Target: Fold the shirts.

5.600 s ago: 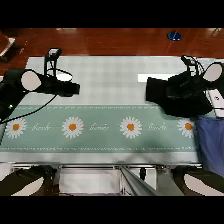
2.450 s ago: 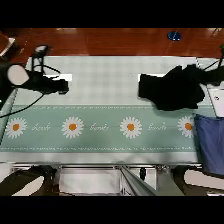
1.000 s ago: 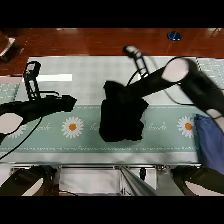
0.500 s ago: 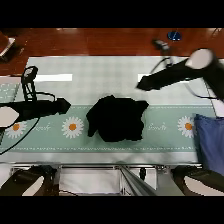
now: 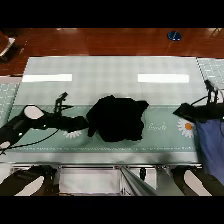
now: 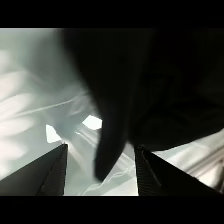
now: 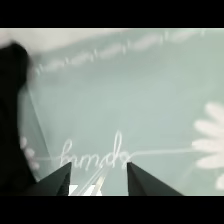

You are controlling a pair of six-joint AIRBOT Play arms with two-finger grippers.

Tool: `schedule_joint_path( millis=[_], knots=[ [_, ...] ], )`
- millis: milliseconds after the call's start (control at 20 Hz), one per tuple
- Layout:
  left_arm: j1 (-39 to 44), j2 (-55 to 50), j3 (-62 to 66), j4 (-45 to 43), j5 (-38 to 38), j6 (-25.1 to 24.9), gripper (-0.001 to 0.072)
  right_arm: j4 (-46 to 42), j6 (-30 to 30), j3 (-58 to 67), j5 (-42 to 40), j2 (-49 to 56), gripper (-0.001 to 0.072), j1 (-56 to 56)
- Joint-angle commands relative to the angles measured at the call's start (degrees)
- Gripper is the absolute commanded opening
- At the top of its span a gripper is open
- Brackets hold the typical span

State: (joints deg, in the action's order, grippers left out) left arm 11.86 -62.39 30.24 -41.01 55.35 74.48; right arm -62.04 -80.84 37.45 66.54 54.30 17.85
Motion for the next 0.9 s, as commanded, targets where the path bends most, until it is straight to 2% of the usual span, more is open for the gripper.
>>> schedule_joint_path(
  millis=[0,50,100,150,300,500,650,700,750,800,850],
  knots=[
    [4.4,-9.1,2.0,8.1,-3.9,-7.0,0.0507,7.1,2.6,-10.0,-0.1,-1.6,0.0405,-1.6],
    [4.7,-10.8,3.3,8.1,-3.4,-7.0,0.0475,8.2,2.6,-11.1,-0.3,-1.6,0.0405,-3.7],
    [4.7,-12.0,4.5,8.0,-2.5,-7.0,0.0228,8.9,2.5,-12.1,-1.1,-1.6,0.0405,-6.4],
    [4.6,-12.5,5.3,8.0,-2.3,-7.3,0.0024,9.4,2.5,-12.7,-2.1,-1.4,0.0405,-9.3],
    [4.6,-12.6,7.1,8.0,-2.2,-8.0,0.0018,13.0,1.2,-12.9,-7.8,2.1,0.0405,-18.0],
    [4.6,-12.6,7.2,8.0,-2.2,-8.0,0.0018,27.6,6.0,-12.3,-15.7,10.8,0.0405,-26.6],
    [4.6,-12.6,7.2,8.0,-2.2,-8.0,0.0018,32.2,7.8,-9.4,-18.1,17.6,0.0391,-31.9],
    [4.6,-12.6,7.2,8.0,-2.2,-8.0,0.0018,32.2,7.8,-7.7,-18.0,19.6,0.0302,-33.4],
    [4.5,-12.5,7.3,8.0,-2.2,-8.0,0.0018,32.2,8.4,-6.0,-17.0,20.8,0.0146,-34.2],
    [4.0,-12.4,7.8,8.0,-1.4,-8.0,0.0018,32.1,10.6,-3.9,-14.8,21.0,0.0022,-34.4],
    [2.7,-11.9,9.0,8.1,0.4,-8.7,0.0018,31.0,11.6,-1.2,-12.3,20.7,0.0022,-34.0]
  ],
)
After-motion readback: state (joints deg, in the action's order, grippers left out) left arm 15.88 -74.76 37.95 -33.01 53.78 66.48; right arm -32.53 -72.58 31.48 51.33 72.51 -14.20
